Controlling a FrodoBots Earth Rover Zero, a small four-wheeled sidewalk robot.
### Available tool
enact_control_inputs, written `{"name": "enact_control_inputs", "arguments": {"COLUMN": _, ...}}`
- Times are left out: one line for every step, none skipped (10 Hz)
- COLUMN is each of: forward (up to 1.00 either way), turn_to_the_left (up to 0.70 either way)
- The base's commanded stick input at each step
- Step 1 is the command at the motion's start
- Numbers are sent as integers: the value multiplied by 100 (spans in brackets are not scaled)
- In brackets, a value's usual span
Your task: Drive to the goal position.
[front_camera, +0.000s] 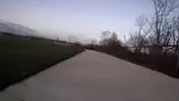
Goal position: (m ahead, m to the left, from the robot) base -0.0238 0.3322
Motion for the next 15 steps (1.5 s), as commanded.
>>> {"name": "enact_control_inputs", "arguments": {"forward": 2, "turn_to_the_left": 0}}
{"name": "enact_control_inputs", "arguments": {"forward": 2, "turn_to_the_left": 0}}
{"name": "enact_control_inputs", "arguments": {"forward": 5, "turn_to_the_left": 0}}
{"name": "enact_control_inputs", "arguments": {"forward": 4, "turn_to_the_left": 0}}
{"name": "enact_control_inputs", "arguments": {"forward": 1, "turn_to_the_left": 0}}
{"name": "enact_control_inputs", "arguments": {"forward": 5, "turn_to_the_left": 0}}
{"name": "enact_control_inputs", "arguments": {"forward": 5, "turn_to_the_left": 0}}
{"name": "enact_control_inputs", "arguments": {"forward": 2, "turn_to_the_left": 0}}
{"name": "enact_control_inputs", "arguments": {"forward": 0, "turn_to_the_left": 0}}
{"name": "enact_control_inputs", "arguments": {"forward": 3, "turn_to_the_left": 0}}
{"name": "enact_control_inputs", "arguments": {"forward": 2, "turn_to_the_left": 0}}
{"name": "enact_control_inputs", "arguments": {"forward": 0, "turn_to_the_left": 0}}
{"name": "enact_control_inputs", "arguments": {"forward": 3, "turn_to_the_left": 0}}
{"name": "enact_control_inputs", "arguments": {"forward": 5, "turn_to_the_left": 0}}
{"name": "enact_control_inputs", "arguments": {"forward": 5, "turn_to_the_left": 0}}
